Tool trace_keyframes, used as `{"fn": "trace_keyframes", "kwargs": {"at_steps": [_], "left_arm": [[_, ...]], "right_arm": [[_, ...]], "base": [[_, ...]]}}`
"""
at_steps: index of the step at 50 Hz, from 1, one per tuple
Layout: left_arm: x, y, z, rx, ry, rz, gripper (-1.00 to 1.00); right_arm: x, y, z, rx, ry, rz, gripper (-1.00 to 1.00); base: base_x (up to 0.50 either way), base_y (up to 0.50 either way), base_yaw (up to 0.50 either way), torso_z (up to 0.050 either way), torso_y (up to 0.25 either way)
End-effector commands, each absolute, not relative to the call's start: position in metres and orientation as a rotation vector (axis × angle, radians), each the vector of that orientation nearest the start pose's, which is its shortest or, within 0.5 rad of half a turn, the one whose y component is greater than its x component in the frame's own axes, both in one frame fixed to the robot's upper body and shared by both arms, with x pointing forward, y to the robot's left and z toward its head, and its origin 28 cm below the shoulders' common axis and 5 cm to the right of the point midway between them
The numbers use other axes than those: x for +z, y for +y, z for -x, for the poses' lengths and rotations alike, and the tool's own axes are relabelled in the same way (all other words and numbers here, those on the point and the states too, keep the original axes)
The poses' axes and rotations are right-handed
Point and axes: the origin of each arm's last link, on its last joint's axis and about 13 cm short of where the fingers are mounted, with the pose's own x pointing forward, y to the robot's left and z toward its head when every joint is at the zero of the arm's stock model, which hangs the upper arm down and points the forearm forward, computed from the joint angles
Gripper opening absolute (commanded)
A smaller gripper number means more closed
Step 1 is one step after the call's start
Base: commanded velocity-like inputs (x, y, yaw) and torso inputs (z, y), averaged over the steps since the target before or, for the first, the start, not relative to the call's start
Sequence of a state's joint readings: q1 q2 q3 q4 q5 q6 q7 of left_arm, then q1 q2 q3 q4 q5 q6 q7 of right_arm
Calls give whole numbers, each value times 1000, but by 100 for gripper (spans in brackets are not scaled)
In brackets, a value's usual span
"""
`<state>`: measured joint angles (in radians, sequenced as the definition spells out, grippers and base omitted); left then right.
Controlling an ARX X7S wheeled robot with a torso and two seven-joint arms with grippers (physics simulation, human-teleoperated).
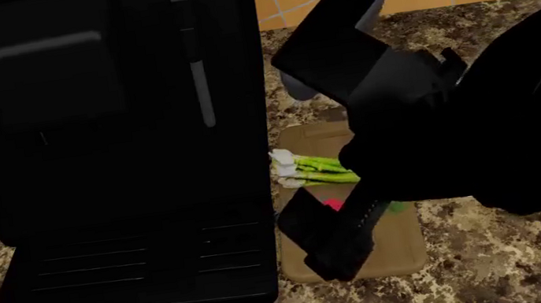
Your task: Clear the non-vegetable object off the cutting board and place the vegetables onto it.
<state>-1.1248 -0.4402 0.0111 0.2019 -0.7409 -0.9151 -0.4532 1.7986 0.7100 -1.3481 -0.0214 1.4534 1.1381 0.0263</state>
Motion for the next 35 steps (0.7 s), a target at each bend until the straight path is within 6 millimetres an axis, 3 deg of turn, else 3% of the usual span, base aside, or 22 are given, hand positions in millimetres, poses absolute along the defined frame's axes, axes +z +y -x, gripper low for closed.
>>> {"fn": "trace_keyframes", "kwargs": {"at_steps": [1, 16, 35], "left_arm": [[331, 273, -303, 124, -351, 136, 100], [334, 273, -303, 120, -354, 142, 100], [335, 275, -295, 114, -365, 142, 100]], "right_arm": [[335, -136, -261, 599, 513, 619, 100], [349, -134, -218, 539, 426, 620, 100], [368, -114, -131, 400, 157, 643, 100]], "base": [[0, 0, 0, 0, 0], [0, 0, 0, 0, 0], [0, 0, 0, 0, 0]]}}
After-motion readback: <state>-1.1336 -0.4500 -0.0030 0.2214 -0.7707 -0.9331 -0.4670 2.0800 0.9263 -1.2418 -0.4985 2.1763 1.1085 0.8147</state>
